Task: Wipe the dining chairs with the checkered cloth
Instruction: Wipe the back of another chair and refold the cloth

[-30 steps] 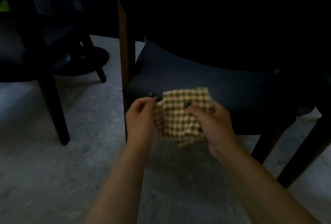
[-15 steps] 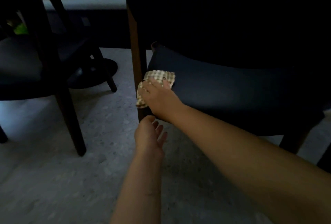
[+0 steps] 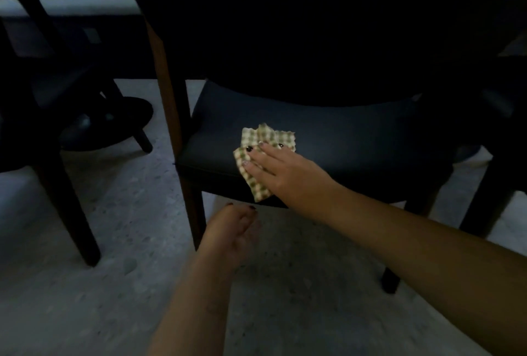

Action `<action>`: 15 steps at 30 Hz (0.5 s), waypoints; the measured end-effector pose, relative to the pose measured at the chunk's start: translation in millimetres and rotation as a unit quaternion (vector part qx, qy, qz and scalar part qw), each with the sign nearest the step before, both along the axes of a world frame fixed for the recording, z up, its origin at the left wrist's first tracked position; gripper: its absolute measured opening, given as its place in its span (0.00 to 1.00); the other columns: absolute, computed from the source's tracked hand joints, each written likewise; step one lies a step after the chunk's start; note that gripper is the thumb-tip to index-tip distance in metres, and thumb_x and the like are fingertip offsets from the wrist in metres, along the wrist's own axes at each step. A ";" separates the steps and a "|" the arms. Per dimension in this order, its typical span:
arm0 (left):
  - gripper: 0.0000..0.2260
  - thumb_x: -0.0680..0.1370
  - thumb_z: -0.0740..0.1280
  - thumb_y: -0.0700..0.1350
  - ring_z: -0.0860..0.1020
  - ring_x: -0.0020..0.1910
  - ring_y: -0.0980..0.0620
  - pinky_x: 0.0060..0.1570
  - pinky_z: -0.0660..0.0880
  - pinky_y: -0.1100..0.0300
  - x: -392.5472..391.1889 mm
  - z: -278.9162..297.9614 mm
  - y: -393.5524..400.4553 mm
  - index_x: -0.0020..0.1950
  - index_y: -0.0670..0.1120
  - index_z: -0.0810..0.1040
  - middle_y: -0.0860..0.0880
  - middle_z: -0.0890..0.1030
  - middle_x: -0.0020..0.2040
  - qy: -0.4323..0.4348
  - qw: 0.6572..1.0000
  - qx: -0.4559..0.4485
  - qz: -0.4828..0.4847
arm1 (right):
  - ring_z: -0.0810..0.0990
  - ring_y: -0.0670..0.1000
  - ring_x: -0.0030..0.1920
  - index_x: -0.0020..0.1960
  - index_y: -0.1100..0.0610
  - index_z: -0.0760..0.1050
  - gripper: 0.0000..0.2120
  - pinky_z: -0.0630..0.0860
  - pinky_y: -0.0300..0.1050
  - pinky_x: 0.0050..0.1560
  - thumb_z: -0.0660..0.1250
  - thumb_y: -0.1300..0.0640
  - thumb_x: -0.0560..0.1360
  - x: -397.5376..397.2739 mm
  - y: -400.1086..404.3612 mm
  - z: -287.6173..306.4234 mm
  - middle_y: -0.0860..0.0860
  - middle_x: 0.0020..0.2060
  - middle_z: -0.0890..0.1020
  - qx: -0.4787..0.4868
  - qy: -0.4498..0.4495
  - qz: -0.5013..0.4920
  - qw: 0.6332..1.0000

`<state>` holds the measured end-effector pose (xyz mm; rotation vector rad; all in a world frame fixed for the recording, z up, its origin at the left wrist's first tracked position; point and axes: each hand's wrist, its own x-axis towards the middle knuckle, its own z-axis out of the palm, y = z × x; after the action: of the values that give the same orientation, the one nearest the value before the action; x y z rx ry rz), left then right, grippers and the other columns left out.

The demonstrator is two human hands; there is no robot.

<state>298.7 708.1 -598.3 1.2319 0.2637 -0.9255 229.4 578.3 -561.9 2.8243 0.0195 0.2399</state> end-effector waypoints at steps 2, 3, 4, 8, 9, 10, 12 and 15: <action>0.08 0.74 0.61 0.30 0.79 0.44 0.49 0.47 0.76 0.52 -3.1 -3.4 -7.7 0.44 0.41 0.76 0.44 0.79 0.41 0.025 0.998 -0.050 -0.027 | 0.55 0.60 0.75 0.77 0.60 0.54 0.26 0.58 0.58 0.73 0.56 0.65 0.80 -21.1 -12.5 -0.8 0.59 0.76 0.57 0.004 -0.008 0.000 1.000; 0.07 0.73 0.63 0.31 0.79 0.45 0.48 0.49 0.76 0.51 -4.1 -4.8 -12.0 0.46 0.41 0.77 0.44 0.80 0.42 0.032 0.996 -0.074 -0.035 | 0.60 0.61 0.74 0.75 0.61 0.60 0.26 0.63 0.59 0.70 0.61 0.66 0.78 -32.6 -19.5 -1.3 0.60 0.74 0.63 0.014 -0.027 0.006 1.000; 0.08 0.70 0.64 0.33 0.79 0.46 0.47 0.52 0.76 0.50 -5.0 -5.9 -15.8 0.47 0.41 0.77 0.43 0.81 0.43 0.038 0.994 -0.095 -0.035 | 0.66 0.62 0.71 0.72 0.62 0.66 0.26 0.69 0.60 0.67 0.66 0.67 0.75 -44.6 -27.2 -3.0 0.61 0.71 0.68 0.023 -0.050 0.011 0.998; 0.06 0.68 0.66 0.36 0.79 0.47 0.47 0.55 0.74 0.47 -14.1 -6.9 -28.4 0.39 0.46 0.77 0.46 0.81 0.41 0.029 0.990 -0.132 -0.034 | 0.71 0.62 0.67 0.67 0.62 0.73 0.23 0.73 0.61 0.62 0.68 0.68 0.73 -102.4 -68.9 -15.1 0.60 0.66 0.74 0.023 -0.101 0.004 0.995; 0.06 0.70 0.66 0.37 0.80 0.46 0.48 0.55 0.74 0.48 -15.7 -7.0 -29.2 0.37 0.47 0.78 0.47 0.81 0.40 0.015 0.990 -0.135 -0.040 | 0.71 0.63 0.67 0.67 0.63 0.73 0.22 0.72 0.62 0.61 0.67 0.69 0.73 -116.6 -80.1 -17.3 0.61 0.66 0.74 0.026 -0.106 -0.007 0.994; 0.09 0.72 0.66 0.37 0.80 0.46 0.49 0.55 0.74 0.48 -16.5 -7.0 -29.3 0.34 0.48 0.80 0.48 0.81 0.40 0.005 0.989 -0.137 -0.047 | 0.71 0.64 0.67 0.66 0.64 0.73 0.21 0.72 0.63 0.61 0.64 0.71 0.74 -130.8 -91.1 -19.3 0.62 0.66 0.73 0.032 -0.111 -0.025 0.993; 0.14 0.74 0.65 0.38 0.80 0.45 0.50 0.56 0.72 0.49 -16.8 -6.7 -29.9 0.30 0.50 0.82 0.50 0.82 0.38 -0.007 0.988 -0.138 -0.066 | 0.69 0.66 0.67 0.66 0.66 0.72 0.21 0.68 0.65 0.64 0.56 0.72 0.74 -158.2 -110.4 -20.2 0.64 0.66 0.72 0.060 -0.131 -0.087 0.986; 0.13 0.75 0.64 0.39 0.80 0.44 0.52 0.55 0.71 0.50 -15.1 -7.2 -30.7 0.33 0.50 0.81 0.51 0.82 0.37 -0.016 0.990 -0.122 -0.074 | 0.63 0.65 0.72 0.68 0.64 0.69 0.29 0.57 0.56 0.72 0.59 0.77 0.68 -179.3 -122.7 -15.3 0.63 0.69 0.68 0.169 -0.187 -0.228 0.940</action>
<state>283.6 677.4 -605.5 1.0474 0.0315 -1.0330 50.1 455.6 -577.2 2.9507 -0.8202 0.7216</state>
